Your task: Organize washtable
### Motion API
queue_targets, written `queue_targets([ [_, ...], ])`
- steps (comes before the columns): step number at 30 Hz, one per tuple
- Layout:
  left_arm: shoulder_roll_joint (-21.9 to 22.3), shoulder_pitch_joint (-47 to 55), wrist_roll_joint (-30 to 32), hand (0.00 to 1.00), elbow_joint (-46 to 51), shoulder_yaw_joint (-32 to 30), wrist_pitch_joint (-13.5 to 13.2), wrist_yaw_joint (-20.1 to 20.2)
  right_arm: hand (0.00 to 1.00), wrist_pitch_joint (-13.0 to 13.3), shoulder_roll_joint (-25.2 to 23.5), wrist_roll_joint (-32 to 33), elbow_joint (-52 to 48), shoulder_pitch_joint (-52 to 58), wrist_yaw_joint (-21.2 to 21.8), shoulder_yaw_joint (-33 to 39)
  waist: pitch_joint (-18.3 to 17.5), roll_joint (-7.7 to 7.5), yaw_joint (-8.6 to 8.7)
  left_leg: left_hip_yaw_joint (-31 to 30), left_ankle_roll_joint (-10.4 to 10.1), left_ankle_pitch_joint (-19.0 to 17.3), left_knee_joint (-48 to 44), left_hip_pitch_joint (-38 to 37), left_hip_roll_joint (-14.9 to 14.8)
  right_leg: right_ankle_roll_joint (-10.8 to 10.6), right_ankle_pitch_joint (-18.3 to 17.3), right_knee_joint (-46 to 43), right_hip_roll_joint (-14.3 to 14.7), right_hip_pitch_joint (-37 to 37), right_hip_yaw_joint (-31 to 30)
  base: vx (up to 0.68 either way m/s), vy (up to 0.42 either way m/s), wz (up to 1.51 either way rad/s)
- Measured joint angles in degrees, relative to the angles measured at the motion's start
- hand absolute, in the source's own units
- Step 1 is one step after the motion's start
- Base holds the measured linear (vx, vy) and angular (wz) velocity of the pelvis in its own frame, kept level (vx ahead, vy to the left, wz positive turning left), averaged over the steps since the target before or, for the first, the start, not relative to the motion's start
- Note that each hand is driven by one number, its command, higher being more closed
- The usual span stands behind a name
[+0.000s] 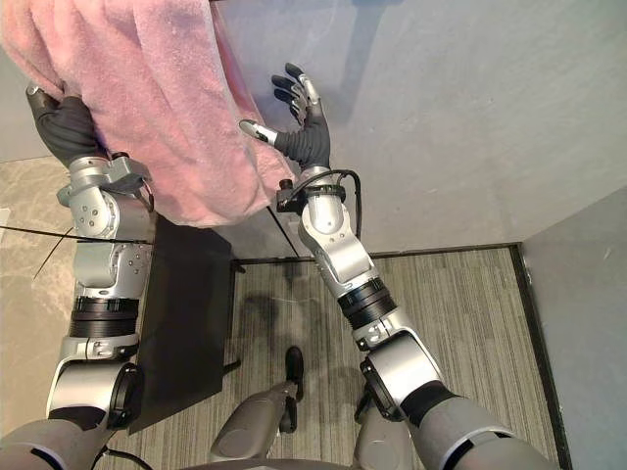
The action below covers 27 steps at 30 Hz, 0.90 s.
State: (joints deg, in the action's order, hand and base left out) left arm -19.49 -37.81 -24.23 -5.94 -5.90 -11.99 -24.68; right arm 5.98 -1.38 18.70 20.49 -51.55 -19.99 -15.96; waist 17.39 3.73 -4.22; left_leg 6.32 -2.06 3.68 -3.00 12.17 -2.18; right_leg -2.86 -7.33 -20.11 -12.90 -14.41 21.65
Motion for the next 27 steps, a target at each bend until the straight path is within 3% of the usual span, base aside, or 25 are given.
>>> queue_targets([
  [6,-0.04,-0.01,-0.46,1.00,0.02,1.24,-0.43,1.03,0.00,0.52,0.05,7.28,0.98,-2.13,1.41,-2.88,0.06,-0.11,-1.48,-0.13,-0.15,0.09,0.05,0.06,-0.44,0.11,0.03,0.18,0.51,0.08,0.15,0.00,0.001,0.02],
  [10,-0.05,-0.03,-0.46,1.00,0.02,1.18,-0.46,1.29,0.00,2.60,-0.60,15.40,-0.61,-2.07,6.49,-10.01,0.20,-0.35,-1.39,-0.27,-0.15,0.10,0.19,0.04,-0.72,0.14,0.06,0.46,0.87,0.22,0.32,0.03,-0.009,0.01],
  [15,-2.06,-0.51,-0.44,1.00,0.01,2.55,-0.80,3.01,0.00,2.76,-1.09,17.51,-1.70,-2.05,10.27,-12.34,0.65,-1.52,-1.63,-0.75,-0.19,0.09,0.08,-0.02,-1.18,0.91,0.78,2.66,1.81,1.52,0.66,0.03,0.000,0.04],
  [16,-2.40,-0.51,-0.44,1.00,-0.02,2.76,-0.82,3.32,1.00,2.76,-1.08,17.68,-1.63,-2.05,10.28,-12.25,0.65,-1.62,-1.77,-0.75,-0.21,0.08,0.08,-0.02,-1.21,0.88,0.84,2.94,1.89,1.64,0.66,0.00,0.000,0.00],
  [20,-3.58,-0.46,-0.48,1.00,-0.08,4.11,-1.29,3.50,1.00,2.76,-0.92,17.61,0.15,-2.79,10.13,-10.41,0.59,-1.87,-2.77,-0.77,-0.48,0.00,-0.01,-0.06,-1.69,0.92,1.15,3.85,2.51,2.13,0.81,0.00,0.000,0.00],
  [27,-3.85,0.02,-0.46,1.00,-0.24,4.04,-1.67,3.66,1.00,2.66,1.21,14.37,1.34,-5.09,8.82,-6.08,0.44,-2.55,-2.66,-0.83,-1.12,0.26,0.08,-0.58,-2.09,1.12,1.28,4.23,2.93,2.87,1.01,0.00,0.000,0.00],
])
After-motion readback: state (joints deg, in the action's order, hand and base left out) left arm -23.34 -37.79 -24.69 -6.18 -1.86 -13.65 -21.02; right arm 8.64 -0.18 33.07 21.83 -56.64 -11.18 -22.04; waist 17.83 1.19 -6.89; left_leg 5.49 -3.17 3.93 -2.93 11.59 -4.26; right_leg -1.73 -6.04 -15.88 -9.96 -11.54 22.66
